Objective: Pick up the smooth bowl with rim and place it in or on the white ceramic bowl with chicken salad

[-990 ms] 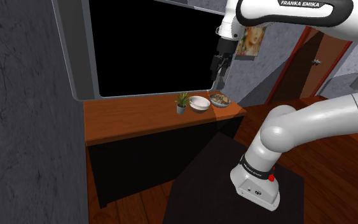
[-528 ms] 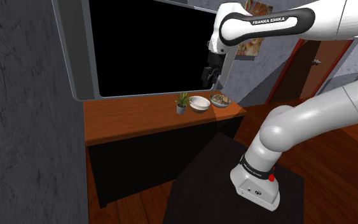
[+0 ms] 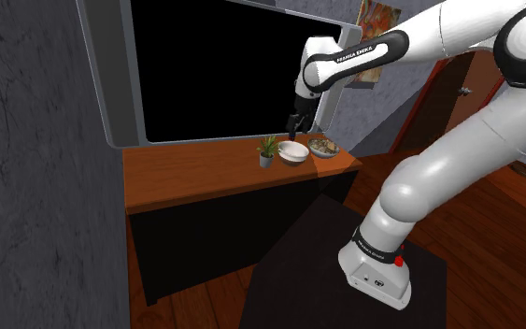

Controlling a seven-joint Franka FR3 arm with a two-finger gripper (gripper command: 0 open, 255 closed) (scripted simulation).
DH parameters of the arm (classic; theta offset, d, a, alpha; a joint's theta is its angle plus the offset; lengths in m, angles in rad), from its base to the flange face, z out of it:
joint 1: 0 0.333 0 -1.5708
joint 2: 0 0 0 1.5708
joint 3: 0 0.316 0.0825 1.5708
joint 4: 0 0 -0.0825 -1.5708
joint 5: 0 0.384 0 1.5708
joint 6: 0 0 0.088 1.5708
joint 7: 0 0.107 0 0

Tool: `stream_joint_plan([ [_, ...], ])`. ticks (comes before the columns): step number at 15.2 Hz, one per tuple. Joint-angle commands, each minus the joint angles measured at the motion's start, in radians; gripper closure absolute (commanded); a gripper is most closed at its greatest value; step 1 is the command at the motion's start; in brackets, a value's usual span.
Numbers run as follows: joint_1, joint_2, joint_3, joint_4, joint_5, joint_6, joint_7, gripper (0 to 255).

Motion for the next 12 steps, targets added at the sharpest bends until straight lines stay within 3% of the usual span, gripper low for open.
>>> stream_joint_plan([
  [1,-0.006,0.075,-0.017,0.013,-0.007,0.067,-0.01,0],
  [12,-0.045,0.51,-0.087,0.19,0.041,0.344,-0.101,0],
])
